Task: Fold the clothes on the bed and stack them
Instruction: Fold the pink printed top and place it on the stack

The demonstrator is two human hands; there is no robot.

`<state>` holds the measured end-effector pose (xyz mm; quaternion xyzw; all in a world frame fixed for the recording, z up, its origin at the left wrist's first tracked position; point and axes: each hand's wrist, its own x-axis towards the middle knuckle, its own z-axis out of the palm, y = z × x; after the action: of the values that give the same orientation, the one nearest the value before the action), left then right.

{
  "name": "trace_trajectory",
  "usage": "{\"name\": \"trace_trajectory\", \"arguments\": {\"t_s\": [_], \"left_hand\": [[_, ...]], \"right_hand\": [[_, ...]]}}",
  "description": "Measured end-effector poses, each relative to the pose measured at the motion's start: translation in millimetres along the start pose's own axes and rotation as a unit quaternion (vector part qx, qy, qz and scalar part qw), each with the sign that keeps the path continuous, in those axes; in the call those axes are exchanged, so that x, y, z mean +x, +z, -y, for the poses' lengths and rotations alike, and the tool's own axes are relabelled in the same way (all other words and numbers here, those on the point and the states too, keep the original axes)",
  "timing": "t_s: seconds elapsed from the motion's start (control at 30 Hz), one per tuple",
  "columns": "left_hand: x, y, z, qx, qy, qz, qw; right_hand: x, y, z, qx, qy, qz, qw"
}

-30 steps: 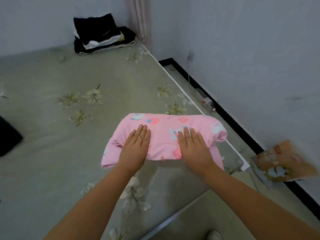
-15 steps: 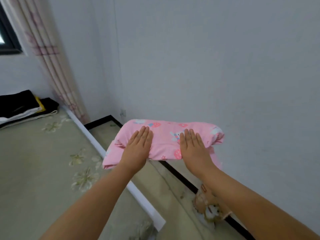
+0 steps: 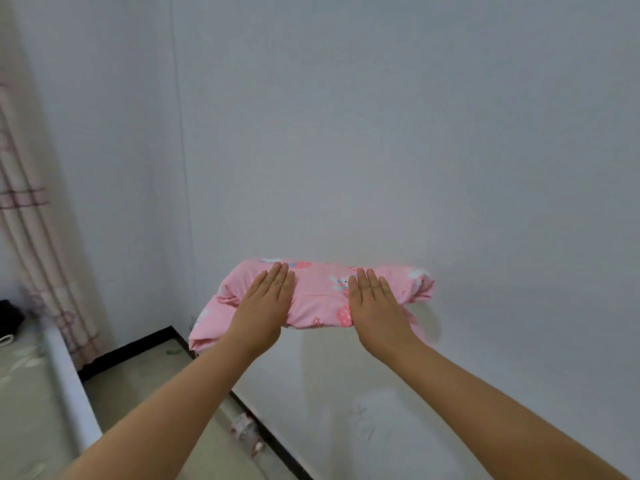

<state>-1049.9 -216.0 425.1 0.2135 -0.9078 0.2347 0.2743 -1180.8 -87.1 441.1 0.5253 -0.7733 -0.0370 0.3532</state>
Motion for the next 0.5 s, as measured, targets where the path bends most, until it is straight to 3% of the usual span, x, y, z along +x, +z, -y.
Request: {"name": "trace_trajectory", "arguments": {"t_s": [0.17,0.3,0.4,0.5], "left_hand": [[56,50,59,-0.014,-0.057,0.046,0.997],[75,78,112,-0.011,-0.105,0.141,0.984],[78,86,148,0.054,-0.140,0.120,0.981],[79,96,186,0.075,-0.186,0.148,0.968]], "right_hand": [[98,35,-1,0.017,-0.037,-0.023,0.999],[162,60,22,0.034,-0.065,-0.062,0.995],[213,80,50,0.055,-0.112,-0.095,0.988],[265,94,85,0.090,-0.151,-0.098,0.980]]}}
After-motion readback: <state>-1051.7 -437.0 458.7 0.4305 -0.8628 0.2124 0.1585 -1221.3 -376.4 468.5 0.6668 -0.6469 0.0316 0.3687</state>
